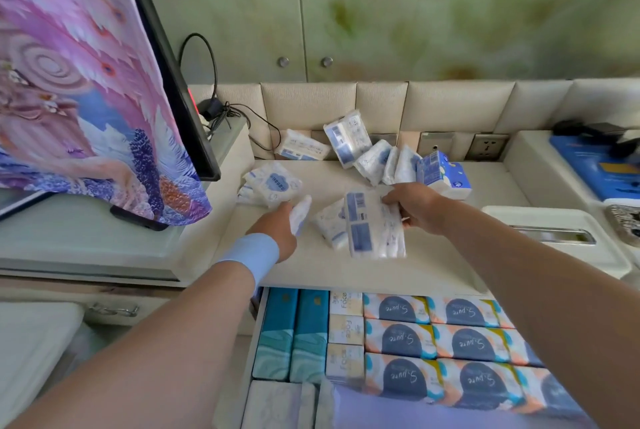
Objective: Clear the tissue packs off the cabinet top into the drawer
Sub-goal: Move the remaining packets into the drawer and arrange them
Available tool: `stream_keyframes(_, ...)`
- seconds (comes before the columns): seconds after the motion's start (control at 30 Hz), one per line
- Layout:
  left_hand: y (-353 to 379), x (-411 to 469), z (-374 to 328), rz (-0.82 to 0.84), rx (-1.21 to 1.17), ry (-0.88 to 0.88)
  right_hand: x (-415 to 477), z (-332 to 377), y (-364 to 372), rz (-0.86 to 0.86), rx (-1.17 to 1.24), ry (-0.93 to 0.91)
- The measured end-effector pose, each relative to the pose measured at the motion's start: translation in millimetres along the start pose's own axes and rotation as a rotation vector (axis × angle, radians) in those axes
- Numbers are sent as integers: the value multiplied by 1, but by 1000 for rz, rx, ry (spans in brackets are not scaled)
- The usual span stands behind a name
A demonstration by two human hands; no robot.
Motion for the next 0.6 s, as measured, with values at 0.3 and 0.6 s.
stream_keyframes(0.3,-7,-24,-11,47,-370,-58,-22,12,12,-128,-306,-131)
stream_keyframes(0.6,-18,-50,-4,-4,-383,-70,-76,-25,39,-270,-1209,-631)
Point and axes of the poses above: each hand's wrist, its own x-axis towards the middle knuckle, its own y-axis out of the palm, z = x × y, the point moved 7 cm from there along x, towards the middle knuckle, and after that the axes turned 14 degrees about -x, right-handed, at the moved point
